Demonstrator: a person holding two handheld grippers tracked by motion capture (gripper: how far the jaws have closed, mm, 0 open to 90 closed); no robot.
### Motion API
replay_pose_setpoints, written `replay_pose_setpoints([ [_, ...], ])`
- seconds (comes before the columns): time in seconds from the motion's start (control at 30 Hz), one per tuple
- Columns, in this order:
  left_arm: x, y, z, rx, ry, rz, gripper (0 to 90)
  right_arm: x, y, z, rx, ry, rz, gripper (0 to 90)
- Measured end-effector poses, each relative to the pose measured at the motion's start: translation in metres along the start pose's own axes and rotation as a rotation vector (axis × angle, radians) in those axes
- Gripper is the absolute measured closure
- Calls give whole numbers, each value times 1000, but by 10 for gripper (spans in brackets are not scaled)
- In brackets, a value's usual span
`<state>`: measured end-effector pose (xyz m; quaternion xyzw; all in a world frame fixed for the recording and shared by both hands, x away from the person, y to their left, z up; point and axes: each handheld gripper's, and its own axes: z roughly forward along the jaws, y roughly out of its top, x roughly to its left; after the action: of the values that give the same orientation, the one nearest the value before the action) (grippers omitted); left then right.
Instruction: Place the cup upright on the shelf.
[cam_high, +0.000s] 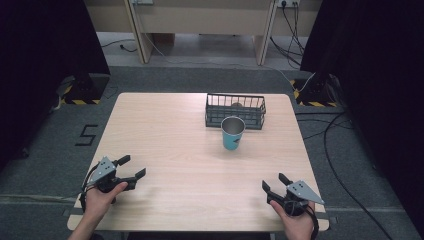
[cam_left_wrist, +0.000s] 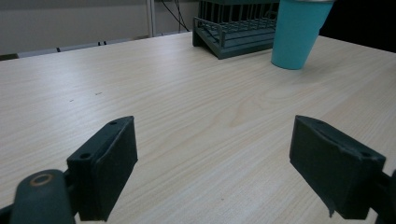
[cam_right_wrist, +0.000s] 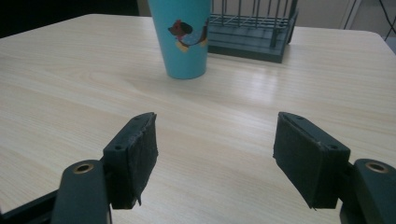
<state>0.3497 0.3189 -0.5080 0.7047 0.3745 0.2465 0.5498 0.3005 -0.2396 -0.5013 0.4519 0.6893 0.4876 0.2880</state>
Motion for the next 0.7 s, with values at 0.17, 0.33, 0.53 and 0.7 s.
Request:
replay_pose_setpoints([
  [0.17,0,0,0,6,1,0,147,5,2,6,6,19,-11,295],
  [0.33,-1,0,0,4,1,-6,148,5,5,9,9,14,-12,284],
  [0.53,-1,0,0,7,-1,-11,149,4,7,17,14,10,-13,284],
  [0.7,-1,0,0,4,0,-14,150,4,6,19,21,10,-9,285],
])
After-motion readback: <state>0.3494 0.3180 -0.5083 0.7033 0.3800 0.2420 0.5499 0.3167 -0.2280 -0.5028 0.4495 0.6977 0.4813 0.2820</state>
